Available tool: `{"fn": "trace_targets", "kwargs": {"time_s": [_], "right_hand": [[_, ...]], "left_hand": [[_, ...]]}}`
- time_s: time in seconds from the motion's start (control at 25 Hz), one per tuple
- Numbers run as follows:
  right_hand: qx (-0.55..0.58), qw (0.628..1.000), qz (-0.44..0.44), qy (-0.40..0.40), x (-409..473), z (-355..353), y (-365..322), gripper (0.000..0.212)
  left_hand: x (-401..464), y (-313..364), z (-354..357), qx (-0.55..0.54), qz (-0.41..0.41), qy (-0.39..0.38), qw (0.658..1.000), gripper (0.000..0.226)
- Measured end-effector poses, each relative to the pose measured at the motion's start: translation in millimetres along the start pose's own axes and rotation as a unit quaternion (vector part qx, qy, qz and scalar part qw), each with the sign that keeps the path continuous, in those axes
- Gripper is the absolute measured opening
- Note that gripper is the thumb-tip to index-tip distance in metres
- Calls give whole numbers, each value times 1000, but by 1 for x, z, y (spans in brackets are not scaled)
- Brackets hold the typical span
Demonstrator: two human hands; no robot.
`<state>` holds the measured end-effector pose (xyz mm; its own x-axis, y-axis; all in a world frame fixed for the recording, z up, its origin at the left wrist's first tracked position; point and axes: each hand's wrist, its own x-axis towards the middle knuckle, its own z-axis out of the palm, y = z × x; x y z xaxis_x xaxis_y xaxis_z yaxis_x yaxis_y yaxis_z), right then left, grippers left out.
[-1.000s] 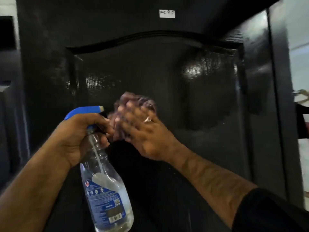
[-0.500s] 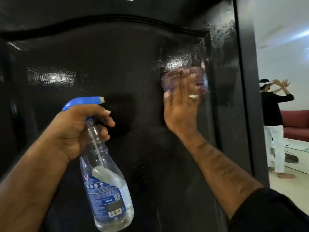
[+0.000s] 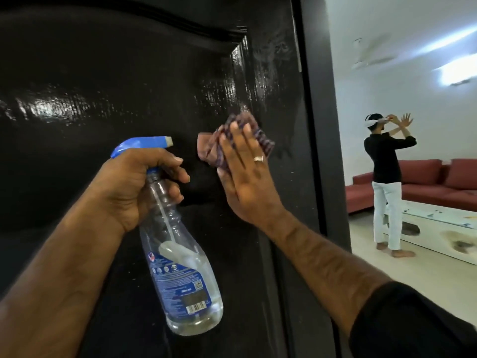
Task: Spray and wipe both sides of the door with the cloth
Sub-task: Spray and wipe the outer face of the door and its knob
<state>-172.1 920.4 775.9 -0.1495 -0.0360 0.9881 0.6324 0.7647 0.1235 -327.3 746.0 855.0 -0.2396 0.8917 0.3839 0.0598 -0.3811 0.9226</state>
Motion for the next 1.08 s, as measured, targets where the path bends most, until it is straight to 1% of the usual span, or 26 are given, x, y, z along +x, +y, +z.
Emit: {"fn": "trace_targets", "kwargs": {"time_s": [0.08,0.12,0.16,0.2,0.24,0.28,0.32,0.36,0.4,0.44,0.48,0.52,0.56,0.6,0.64,0.68,0.72,0.8,0.84,0.88,0.92,0.96,1.04,1.08], "right_hand": [[-39,993,-103,-47,-32,-19,22,59],[-68,986,-141,-58,-38,-31,43,60],[-91,985,-141,-46,-36,-41,68,61],[-100,990,-100,-22,-28,-45,89,62],[-94,995,-22,11,-14,-47,107,63],[-75,994,68,42,3,-48,115,64],[-55,987,139,53,16,-45,113,66],[-39,985,161,55,21,-41,105,68],[-28,991,122,45,15,-36,99,67],[-20,999,33,14,-3,-33,96,64],[-16,997,-71,-31,-25,-35,93,61],[-20,984,-157,-78,-48,-41,97,59],[-34,970,-213,-111,-65,-51,109,58],[-49,963,-236,-120,-73,-59,124,57],[-51,968,-220,-105,-70,-64,138,57],[-42,981,-170,-78,-62,-64,147,56],[-29,994,-97,-41,-50,-60,148,56],[-11,999,38,29,-20,-47,123,58],[6,997,63,42,-13,-40,107,59],[21,998,40,33,-16,-34,97,59],[28,1000,-13,-1,-32,-31,90,58],[29,996,-76,-44,-53,-35,89,58],[6,976,-188,-108,-95,-50,109,58],[-5,972,-205,-113,-106,-57,123,58]], "left_hand": [[0,-6,18,-8,-2,-7,1000,5],[0,-10,27,-9,-5,-11,1000,5],[0,-14,35,-7,-6,-11,1000,5],[-1,-17,42,-1,-7,-11,1000,4],[0,-20,50,2,-8,-11,1000,3],[1,-23,59,3,-10,-10,1000,4],[3,-26,68,1,-14,-11,1000,5],[5,-29,77,-2,-18,-12,1000,5],[8,-31,87,-5,-21,-13,1000,5],[9,-34,97,-9,-24,-11,1000,4],[9,-36,104,-14,-24,-12,1000,3],[8,-39,110,-20,-23,-14,999,4],[6,-42,113,-21,-24,-17,999,4],[4,-45,114,-16,-26,-22,999,3],[2,-47,113,-8,-27,-25,999,7],[1,-48,112,-2,-31,-25,999,11],[2,-50,109,1,-36,-21,999,14],[5,-53,108,0,-41,-12,999,14],[6,-55,108,1,-42,-5,999,12],[6,-56,109,1,-40,2,999,7],[6,-58,110,1,-38,9,999,5],[6,-60,110,3,-39,13,999,9],[6,-63,106,-1,-43,13,999,11],[6,-63,102,-3,-46,10,999,8]]}}
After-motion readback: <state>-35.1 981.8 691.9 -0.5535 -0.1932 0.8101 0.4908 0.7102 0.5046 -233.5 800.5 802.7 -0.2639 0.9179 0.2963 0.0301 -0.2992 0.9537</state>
